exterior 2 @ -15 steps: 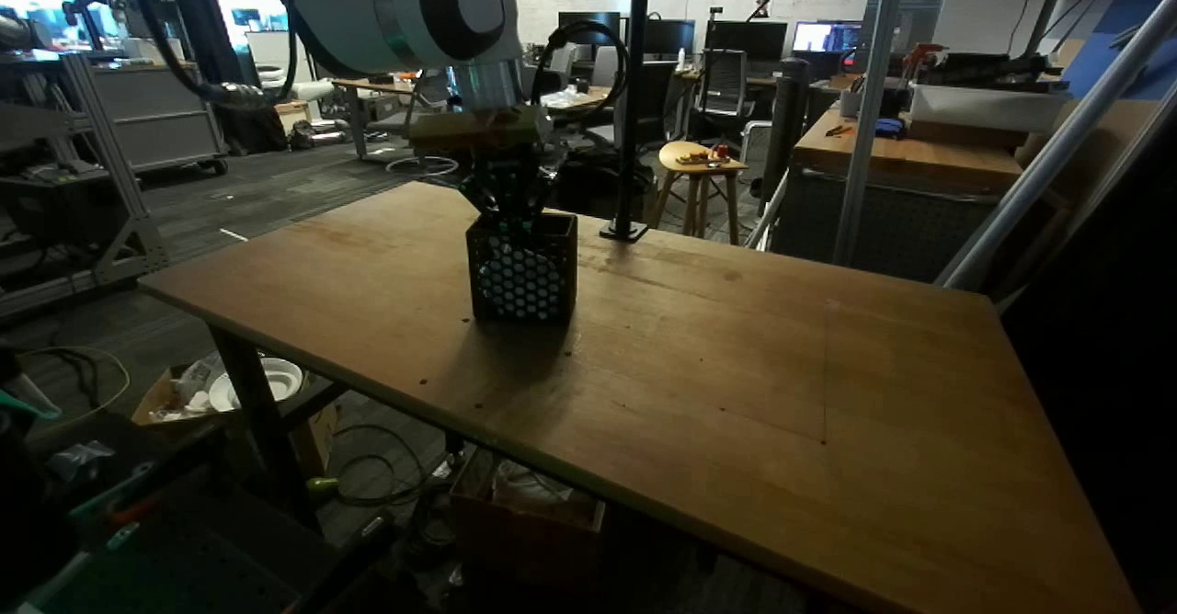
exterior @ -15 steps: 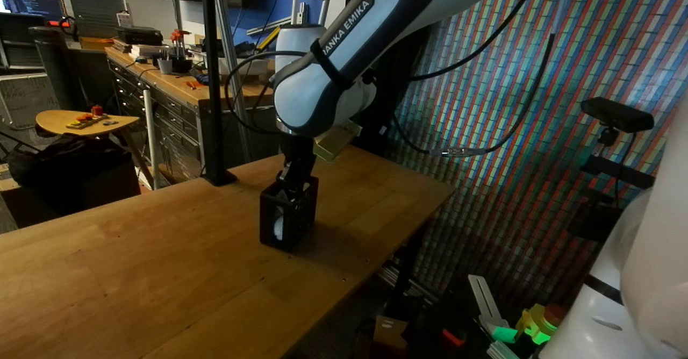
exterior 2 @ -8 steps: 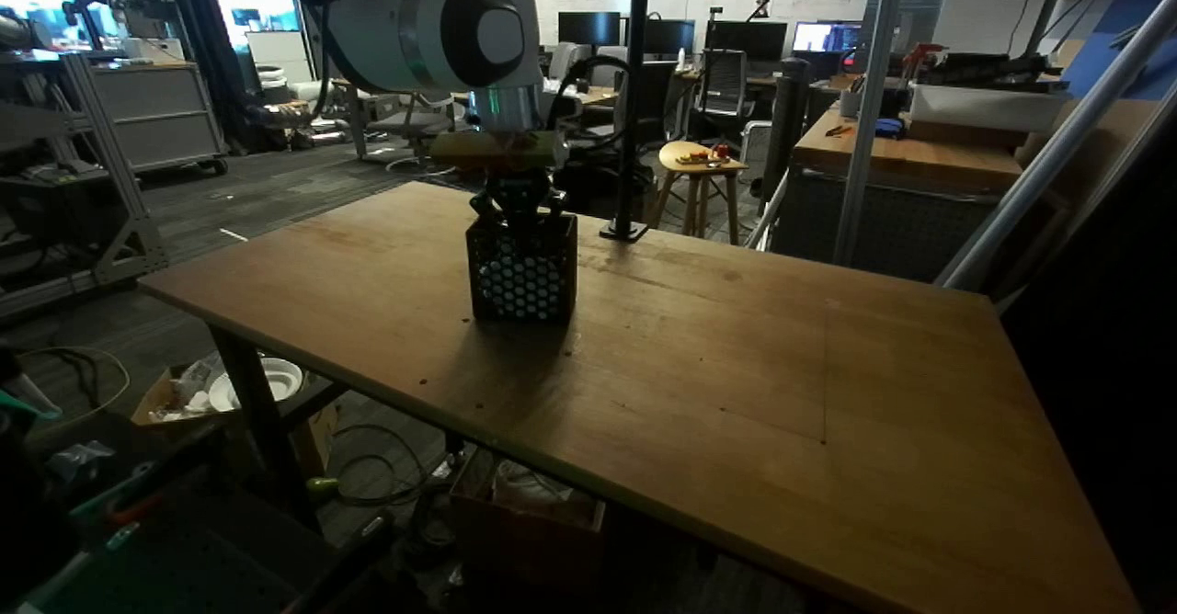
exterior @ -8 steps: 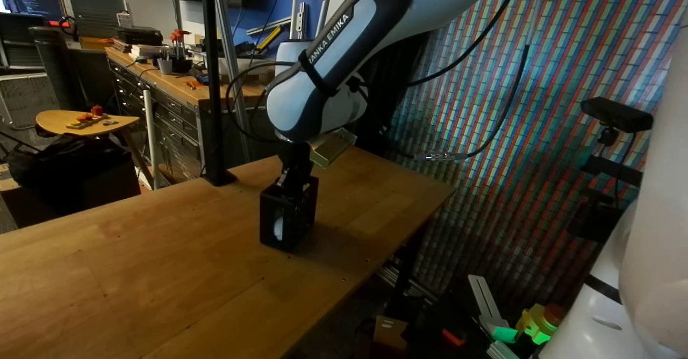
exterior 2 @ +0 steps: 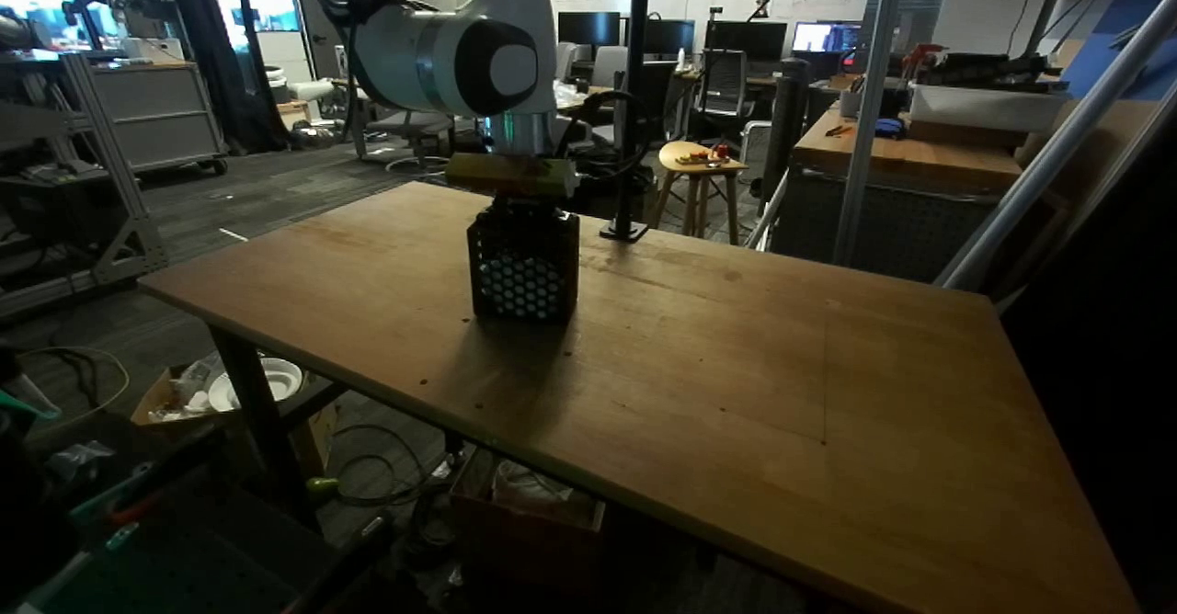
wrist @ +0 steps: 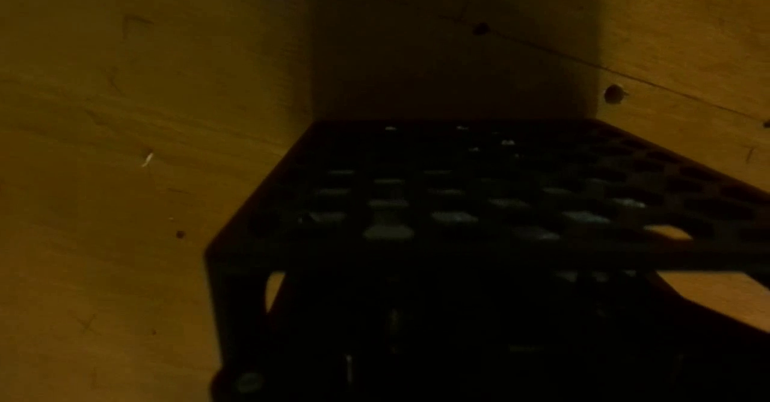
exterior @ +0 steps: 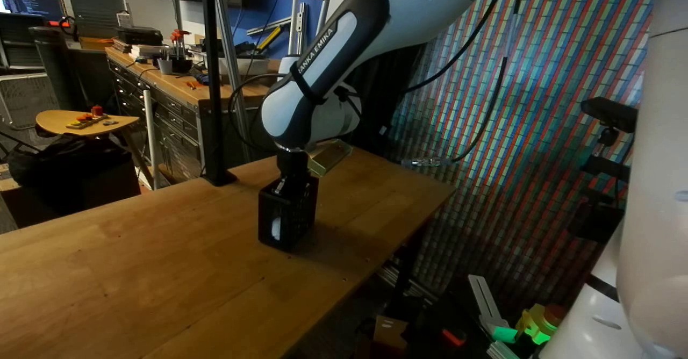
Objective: Put the towel in the box
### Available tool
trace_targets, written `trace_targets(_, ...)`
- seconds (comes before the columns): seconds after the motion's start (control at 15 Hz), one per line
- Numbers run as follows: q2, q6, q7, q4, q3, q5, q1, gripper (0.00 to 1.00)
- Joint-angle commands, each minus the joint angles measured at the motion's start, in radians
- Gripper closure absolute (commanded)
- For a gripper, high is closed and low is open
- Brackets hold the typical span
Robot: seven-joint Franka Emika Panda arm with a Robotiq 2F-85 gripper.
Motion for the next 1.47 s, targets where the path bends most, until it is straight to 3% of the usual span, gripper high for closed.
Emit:
trace_targets(0.0,0.055,-0.001,-0.044,0.03,0.023,0.048,-0.02,0.9)
trace_targets(0.47,-0.033,-0.039,0.015,0.005,-0.005,-0.011,0.005,0.9)
trace_targets(1.13,-0.261,-0.119,0.171,0.005,-0.042,-0.228,0.049,0.89)
trace_targets(1.2,-0.291,-0.106,0.174,-0.001,-0.04,-0.222,0.044,0.82)
trace_targets(1.27,-0.31,-0.098,0.186,-0.002,-0.04,-0.222,0.043,0.63)
trace_targets(1.33,-0.335,-0.081,0.208,-0.011,-0.04,-0.234,0.043,0.56)
trace_targets(1.4,-0.275,-0.099,0.161,0.013,-0.036,-0.198,0.04,0.74)
